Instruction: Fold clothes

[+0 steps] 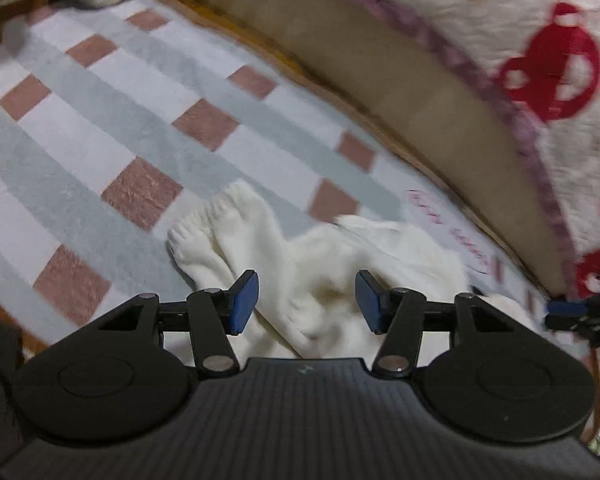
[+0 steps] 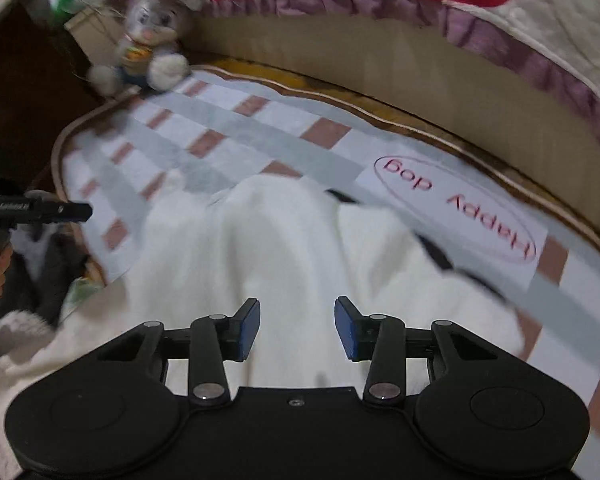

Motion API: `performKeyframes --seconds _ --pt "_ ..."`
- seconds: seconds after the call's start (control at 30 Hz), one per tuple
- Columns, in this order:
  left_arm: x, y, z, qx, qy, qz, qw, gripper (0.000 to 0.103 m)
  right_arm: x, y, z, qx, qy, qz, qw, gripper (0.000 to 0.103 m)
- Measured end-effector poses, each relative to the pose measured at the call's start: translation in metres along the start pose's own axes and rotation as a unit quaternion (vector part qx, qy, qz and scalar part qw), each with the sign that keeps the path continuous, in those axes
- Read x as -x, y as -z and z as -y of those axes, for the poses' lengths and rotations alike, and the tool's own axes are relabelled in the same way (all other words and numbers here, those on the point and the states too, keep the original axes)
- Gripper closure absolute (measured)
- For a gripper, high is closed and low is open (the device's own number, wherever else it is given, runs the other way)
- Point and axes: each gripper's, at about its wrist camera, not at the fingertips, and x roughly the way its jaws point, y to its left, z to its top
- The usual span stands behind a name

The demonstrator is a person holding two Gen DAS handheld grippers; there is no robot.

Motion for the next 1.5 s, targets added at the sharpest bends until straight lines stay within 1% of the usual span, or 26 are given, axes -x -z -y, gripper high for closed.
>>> performKeyframes --seconds 0.07,0.13,0.17,0.2,0.33,0.4,0.5,0.6,0.7,0.77,0.8,0.83,0.87,0.9,0.97,1.03,1.07,1.1,1.13,1.17,1.23,1.27,1.33,1.37,1.43,1.5 --pt "-0.02 0.001 -0.011 0.014 -0.007 0.003 0.9999 0.05 -0.02 -0.027 0.001 0.01 0.021 -0.013 1.0 0.056" --pt "-0.04 0.003 -0.022 0.028 -0.014 0.006 0.9995 0.05 -0.04 -0.045 0.002 0.012 0.03 -0.016 0.999 0.056" --pt "-0.046 0.011 -0.03 0.041 -0.006 0.007 0.9991 0.05 -0.048 -0.051 0.003 0.005 0.029 -0.012 0.999 0.056" --pt "-0.052 0.019 -0.039 0.054 0.002 0.008 0.9985 0.05 -0.056 -0.056 0.004 -0.003 0.028 -0.008 1.0 0.056" --pt "-0.067 0.036 -0.061 0.087 0.0 -0.024 0.9959 0.05 -0.083 -0.057 0.007 -0.059 -0.014 0.006 0.998 0.056" --pt "-0.07 0.042 -0.06 0.091 -0.022 -0.035 0.9951 0.05 -0.095 -0.053 0.004 -0.073 -0.027 0.01 0.997 0.053" --pt "-0.079 0.046 -0.055 0.093 -0.001 -0.046 0.9946 0.05 -0.11 -0.049 -0.003 -0.066 -0.03 0.008 0.997 0.052" --pt "-0.085 0.047 -0.056 0.088 0.001 -0.045 0.9951 0.05 -0.124 -0.053 -0.005 -0.056 -0.021 0.005 0.998 0.048" --pt "-0.088 0.048 -0.063 0.11 0.02 -0.042 0.9928 0.05 -0.135 -0.062 -0.004 -0.055 -0.021 0.005 0.998 0.046" --pt "-0.09 0.049 -0.054 0.088 0.011 -0.038 0.9953 0.05 -0.149 -0.069 -0.005 -0.045 -0.034 -0.025 0.998 0.043" --pt "-0.091 0.049 -0.05 0.076 0.006 -0.036 0.9964 0.05 -0.157 -0.071 -0.008 -0.029 -0.031 -0.036 0.998 0.043" --pt "-0.091 0.049 -0.046 0.067 0.001 -0.035 0.9971 0.05 -0.165 -0.073 -0.011 -0.012 -0.025 -0.045 0.999 0.041" --pt "-0.092 0.049 -0.043 0.058 -0.004 -0.035 0.9977 0.05 -0.173 -0.074 -0.013 -0.001 -0.011 -0.044 0.999 0.035" --pt "-0.092 0.049 -0.045 0.063 0.0 -0.034 0.9974 0.05 -0.181 -0.074 -0.012 -0.003 -0.002 -0.044 0.999 0.031" --pt "-0.092 0.049 -0.05 0.076 0.01 -0.033 0.9965 0.048 -0.197 -0.068 -0.003 -0.043 -0.007 -0.058 0.997 0.018" --pt "-0.092 0.048 -0.053 0.087 0.018 -0.033 0.9955 0.045 -0.21 -0.06 0.009 -0.091 -0.014 -0.075 0.993 0.014" --pt "-0.092 0.047 -0.054 0.093 0.021 -0.033 0.9949 0.042 -0.209 -0.055 0.012 -0.1 -0.019 -0.064 0.993 0.015" --pt "-0.091 0.047 -0.054 0.094 0.028 -0.031 0.9947 0.04 -0.205 -0.05 0.014 -0.104 -0.025 -0.049 0.993 0.02" --pt "-0.09 0.046 -0.054 0.094 0.034 -0.029 0.9945 0.039 -0.199 -0.044 0.013 -0.097 -0.03 -0.032 0.994 0.045" --pt "-0.089 0.046 -0.053 0.095 0.04 -0.027 0.9943 0.039 -0.191 -0.039 0.011 -0.088 -0.035 -0.016 0.995 0.064" --pt "-0.087 0.044 -0.053 0.095 0.053 -0.024 0.9937 0.039 -0.168 -0.023 0.006 -0.087 -0.036 0.021 0.995 0.081" --pt "-0.085 0.044 -0.052 0.096 0.06 -0.022 0.9934 0.04 -0.154 -0.014 0.005 -0.094 -0.04 0.047 0.994 0.084" --pt "-0.075 0.042 -0.048 0.084 0.088 -0.006 0.9925 0.04 -0.127 0.0 0.007 -0.106 -0.026 0.097 0.989 0.086" --pt "-0.07 0.041 -0.045 0.078 0.103 0.002 0.9916 0.04 -0.111 0.007 0.006 -0.102 -0.008 0.123 0.987 0.087" --pt "-0.063 0.04 -0.035 0.054 0.114 0.014 0.9919 0.04 -0.08 0.017 0.004 -0.097 0.037 0.174 0.979 0.087" --pt "-0.069 0.039 -0.032 0.043 0.101 0.007 0.994 0.039 -0.056 0.023 0.004 -0.085 0.075 0.204 0.972 0.087"
